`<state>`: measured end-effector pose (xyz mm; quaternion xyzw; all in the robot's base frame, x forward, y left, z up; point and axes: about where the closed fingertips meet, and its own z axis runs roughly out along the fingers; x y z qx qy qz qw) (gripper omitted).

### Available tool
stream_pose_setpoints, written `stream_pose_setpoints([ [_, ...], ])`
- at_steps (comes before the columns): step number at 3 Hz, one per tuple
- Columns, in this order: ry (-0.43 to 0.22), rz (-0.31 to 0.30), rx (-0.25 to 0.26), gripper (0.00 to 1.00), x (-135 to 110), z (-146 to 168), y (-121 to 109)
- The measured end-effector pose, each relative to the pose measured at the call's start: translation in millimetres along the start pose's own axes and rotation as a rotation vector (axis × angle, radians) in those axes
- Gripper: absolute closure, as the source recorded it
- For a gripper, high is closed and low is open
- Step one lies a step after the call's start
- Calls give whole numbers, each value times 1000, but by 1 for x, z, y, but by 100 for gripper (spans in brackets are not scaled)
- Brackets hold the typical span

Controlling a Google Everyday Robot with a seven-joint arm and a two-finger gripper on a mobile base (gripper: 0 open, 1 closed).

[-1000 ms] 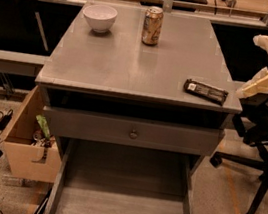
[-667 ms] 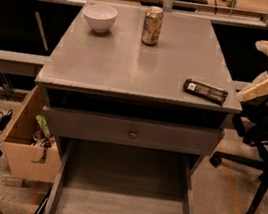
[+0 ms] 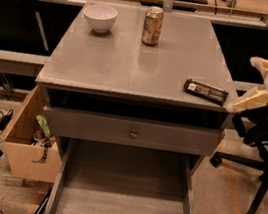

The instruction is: Place rxbar chocolate into middle drawer

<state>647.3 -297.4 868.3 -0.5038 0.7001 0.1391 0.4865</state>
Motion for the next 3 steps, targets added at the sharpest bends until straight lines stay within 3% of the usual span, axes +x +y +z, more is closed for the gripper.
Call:
stream_pose_setpoints([
  [1, -69, 21, -15, 0, 1, 11, 4],
  [3, -182, 29, -116, 0, -33, 34, 11],
])
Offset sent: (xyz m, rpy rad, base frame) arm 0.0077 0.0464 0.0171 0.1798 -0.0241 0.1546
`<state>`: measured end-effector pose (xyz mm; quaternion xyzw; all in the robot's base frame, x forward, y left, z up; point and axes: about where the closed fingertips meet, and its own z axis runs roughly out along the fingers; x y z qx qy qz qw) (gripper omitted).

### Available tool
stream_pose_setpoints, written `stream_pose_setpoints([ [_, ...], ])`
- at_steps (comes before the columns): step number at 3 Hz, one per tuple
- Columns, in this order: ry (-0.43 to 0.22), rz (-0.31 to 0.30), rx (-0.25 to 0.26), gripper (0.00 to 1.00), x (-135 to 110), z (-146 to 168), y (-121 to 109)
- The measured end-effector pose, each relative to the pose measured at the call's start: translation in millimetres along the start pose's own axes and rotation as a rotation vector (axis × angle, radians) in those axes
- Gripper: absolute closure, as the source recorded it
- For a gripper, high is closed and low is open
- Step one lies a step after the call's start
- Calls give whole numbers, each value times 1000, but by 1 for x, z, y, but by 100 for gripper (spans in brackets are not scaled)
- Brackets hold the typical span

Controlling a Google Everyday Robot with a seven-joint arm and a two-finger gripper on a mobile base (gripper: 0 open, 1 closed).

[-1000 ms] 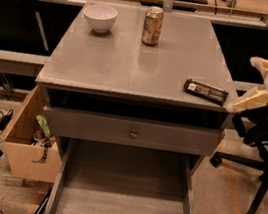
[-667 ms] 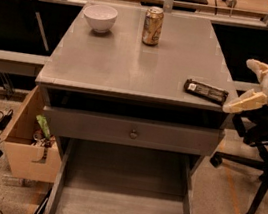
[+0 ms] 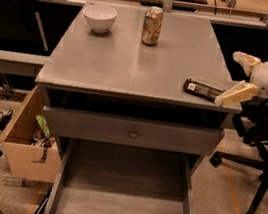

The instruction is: Place rxbar chocolate into middle drawer

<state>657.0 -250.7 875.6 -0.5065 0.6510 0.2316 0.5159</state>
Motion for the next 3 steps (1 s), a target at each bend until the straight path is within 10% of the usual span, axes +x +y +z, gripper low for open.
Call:
stream_pose_setpoints([
  [3, 58, 52, -31, 0, 24, 17, -3],
])
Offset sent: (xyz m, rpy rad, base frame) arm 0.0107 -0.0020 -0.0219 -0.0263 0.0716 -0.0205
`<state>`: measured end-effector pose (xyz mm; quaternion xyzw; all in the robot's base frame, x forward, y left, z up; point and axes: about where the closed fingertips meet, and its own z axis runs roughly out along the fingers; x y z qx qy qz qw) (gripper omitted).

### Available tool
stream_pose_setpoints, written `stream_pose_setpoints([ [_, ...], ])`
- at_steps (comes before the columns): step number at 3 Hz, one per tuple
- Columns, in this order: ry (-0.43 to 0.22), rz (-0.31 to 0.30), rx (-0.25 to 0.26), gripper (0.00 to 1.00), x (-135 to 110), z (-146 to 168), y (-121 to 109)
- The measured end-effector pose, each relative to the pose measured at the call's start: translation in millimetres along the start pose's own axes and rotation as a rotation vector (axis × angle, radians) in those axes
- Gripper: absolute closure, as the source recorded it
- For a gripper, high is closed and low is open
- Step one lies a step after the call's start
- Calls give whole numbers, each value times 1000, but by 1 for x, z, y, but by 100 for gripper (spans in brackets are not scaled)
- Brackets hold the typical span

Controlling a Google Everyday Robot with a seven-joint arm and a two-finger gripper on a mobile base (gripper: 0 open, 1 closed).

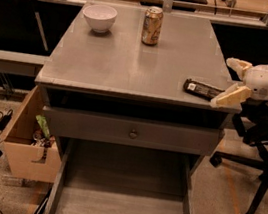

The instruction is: Place rxbar chocolate into middle drawer

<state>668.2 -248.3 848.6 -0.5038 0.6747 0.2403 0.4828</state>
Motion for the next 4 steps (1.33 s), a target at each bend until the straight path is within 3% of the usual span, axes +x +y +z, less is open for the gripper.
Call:
stream_pose_setpoints([
  [1, 26, 3, -17, 0, 10, 3, 1],
  [3, 53, -3, -53, 42, 20, 11, 4],
  [4, 38, 1, -65, 73, 21, 12, 4],
])
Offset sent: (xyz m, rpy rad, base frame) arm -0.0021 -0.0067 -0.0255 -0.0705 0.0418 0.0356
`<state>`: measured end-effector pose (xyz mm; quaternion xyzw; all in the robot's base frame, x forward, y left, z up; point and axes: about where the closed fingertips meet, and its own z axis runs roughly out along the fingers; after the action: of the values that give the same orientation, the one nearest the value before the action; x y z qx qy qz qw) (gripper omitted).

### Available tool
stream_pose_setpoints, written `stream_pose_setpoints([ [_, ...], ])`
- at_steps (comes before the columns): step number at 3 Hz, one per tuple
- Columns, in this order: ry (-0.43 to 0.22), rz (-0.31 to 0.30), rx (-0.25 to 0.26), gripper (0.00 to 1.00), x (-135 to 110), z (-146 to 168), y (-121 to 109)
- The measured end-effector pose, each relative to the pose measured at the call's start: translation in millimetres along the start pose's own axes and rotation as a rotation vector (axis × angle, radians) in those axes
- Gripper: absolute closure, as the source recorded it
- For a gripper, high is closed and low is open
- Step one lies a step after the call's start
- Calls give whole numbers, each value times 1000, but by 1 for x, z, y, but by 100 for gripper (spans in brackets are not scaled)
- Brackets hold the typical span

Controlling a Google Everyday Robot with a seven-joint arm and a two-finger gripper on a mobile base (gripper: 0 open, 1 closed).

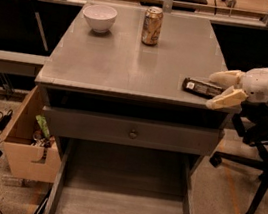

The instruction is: Place rxbar chocolate into middle drawer

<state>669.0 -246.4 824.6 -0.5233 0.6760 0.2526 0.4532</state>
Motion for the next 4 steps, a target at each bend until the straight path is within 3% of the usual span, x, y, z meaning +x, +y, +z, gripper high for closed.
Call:
stream_pose_setpoints([
  [1, 0, 0, 0, 96, 0, 0, 0],
  [4, -1, 0, -3, 100, -2, 1, 0],
])
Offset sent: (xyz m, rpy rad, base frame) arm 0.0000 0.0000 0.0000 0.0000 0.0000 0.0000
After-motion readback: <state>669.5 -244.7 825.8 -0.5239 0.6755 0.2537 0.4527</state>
